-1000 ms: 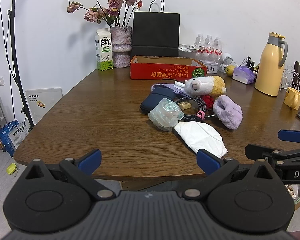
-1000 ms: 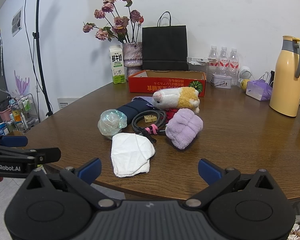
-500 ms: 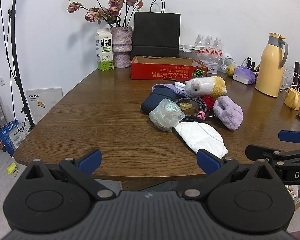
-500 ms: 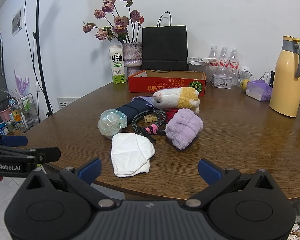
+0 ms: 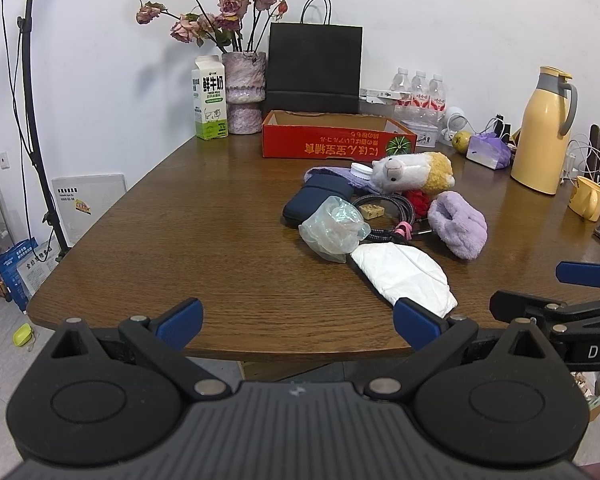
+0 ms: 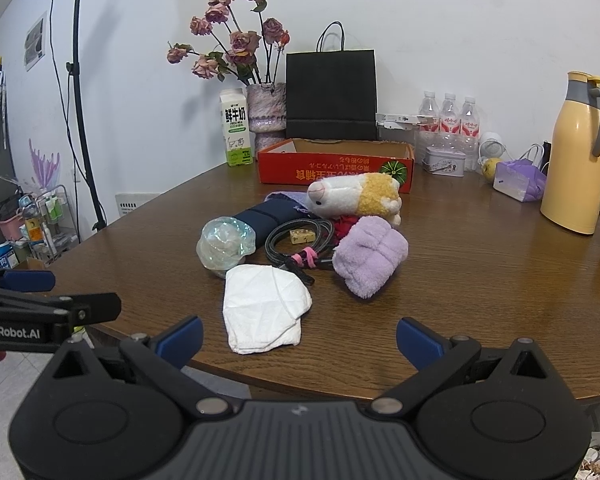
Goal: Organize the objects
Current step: 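Reach the right gripper to the white cloth and close on it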
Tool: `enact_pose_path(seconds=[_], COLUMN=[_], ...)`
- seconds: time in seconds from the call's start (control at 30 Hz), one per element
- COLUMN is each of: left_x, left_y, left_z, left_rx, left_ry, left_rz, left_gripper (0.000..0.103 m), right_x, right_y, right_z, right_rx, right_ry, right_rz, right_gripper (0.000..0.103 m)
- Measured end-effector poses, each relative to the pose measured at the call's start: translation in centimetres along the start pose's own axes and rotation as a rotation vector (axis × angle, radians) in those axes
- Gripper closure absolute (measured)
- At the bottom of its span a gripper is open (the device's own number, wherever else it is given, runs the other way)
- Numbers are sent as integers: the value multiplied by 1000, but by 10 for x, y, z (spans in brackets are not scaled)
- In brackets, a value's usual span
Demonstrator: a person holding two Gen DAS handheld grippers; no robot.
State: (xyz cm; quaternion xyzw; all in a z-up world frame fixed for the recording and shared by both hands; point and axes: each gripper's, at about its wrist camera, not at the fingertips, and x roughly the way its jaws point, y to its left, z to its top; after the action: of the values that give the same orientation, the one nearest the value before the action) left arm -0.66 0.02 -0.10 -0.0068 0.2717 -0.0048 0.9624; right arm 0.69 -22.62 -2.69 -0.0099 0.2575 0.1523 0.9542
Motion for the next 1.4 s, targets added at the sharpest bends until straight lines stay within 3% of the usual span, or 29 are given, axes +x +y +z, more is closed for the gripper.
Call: enact_pose_path(seconds=[0.4, 1.4], left_x=[11, 74], left_y=[8, 49], left_z=[-3, 6], left_rx=[-15, -74], left_ry=[11, 73], left_rz=[6, 64], left_gripper=[0, 0], right_x=[13, 105], right_y=[5, 25], right_z=[-1, 10], right_rx=[-24, -60], right_ry=[24, 141], right_rz=[6, 49], right_gripper=[0, 0])
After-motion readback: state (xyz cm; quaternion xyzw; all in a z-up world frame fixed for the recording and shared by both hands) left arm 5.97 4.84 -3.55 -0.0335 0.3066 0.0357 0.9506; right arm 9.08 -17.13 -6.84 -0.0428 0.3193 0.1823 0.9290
